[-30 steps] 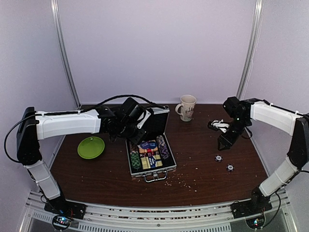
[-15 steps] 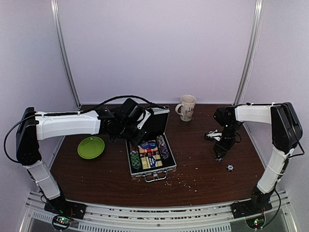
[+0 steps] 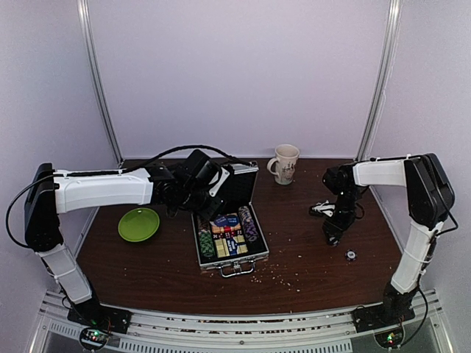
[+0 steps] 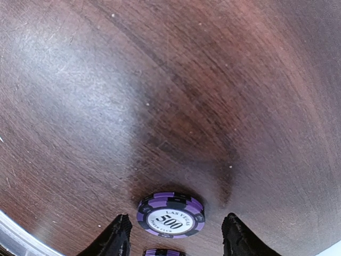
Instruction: Pack up texas hold em set
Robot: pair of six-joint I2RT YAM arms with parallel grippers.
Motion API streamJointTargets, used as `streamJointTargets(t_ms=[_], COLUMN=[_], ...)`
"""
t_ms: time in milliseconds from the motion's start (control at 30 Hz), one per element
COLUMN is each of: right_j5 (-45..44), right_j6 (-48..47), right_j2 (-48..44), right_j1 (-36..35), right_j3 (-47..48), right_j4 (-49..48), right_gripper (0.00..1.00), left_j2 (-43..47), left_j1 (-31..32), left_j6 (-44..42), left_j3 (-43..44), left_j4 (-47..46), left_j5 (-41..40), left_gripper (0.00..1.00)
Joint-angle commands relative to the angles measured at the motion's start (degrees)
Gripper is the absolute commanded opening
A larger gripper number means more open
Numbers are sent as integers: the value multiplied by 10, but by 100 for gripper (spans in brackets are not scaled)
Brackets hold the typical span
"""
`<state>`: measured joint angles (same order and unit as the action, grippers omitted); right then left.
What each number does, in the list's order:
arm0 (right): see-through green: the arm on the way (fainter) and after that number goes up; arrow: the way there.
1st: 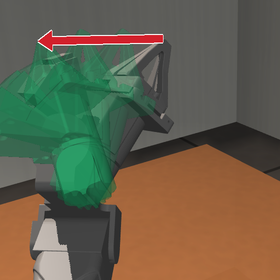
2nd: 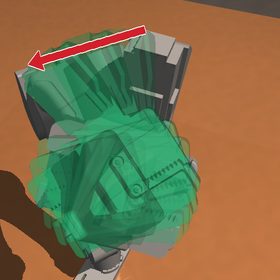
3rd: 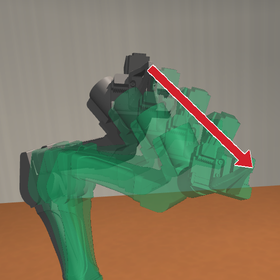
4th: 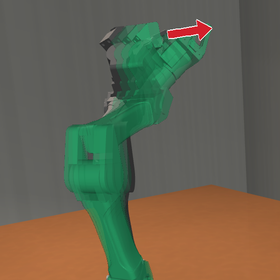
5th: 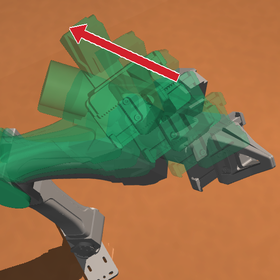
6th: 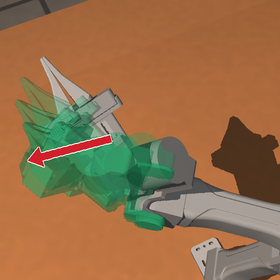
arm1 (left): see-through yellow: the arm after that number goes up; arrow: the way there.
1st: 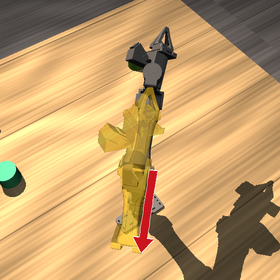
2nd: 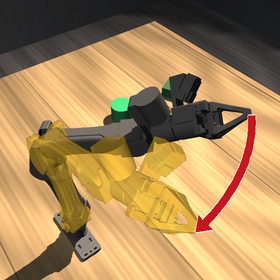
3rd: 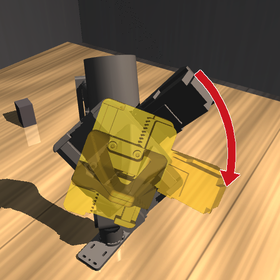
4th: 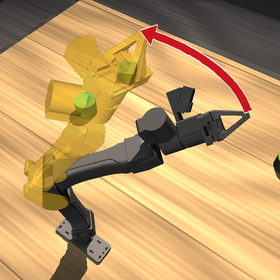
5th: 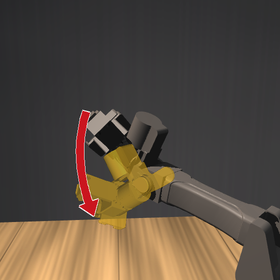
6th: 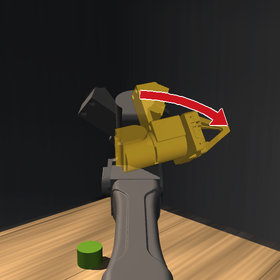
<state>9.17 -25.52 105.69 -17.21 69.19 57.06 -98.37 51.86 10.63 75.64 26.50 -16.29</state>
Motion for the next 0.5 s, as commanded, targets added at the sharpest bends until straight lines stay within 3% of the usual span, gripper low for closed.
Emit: streamJointTargets(t_ms=[0,467], right_j5=[7,-71], right_j6=[6,35], right_j2=[18,8], right_j1=[-11,-35], right_j3=[9,-30], right_j4=[5,-18], right_gripper=[58,50], left_j2=[2,8], left_j1=[-3,-3], left_j6=[7,9], left_j3=[-3,-10], left_j4=[2,4], left_j5=[-5,-13], left_gripper=[57,57])
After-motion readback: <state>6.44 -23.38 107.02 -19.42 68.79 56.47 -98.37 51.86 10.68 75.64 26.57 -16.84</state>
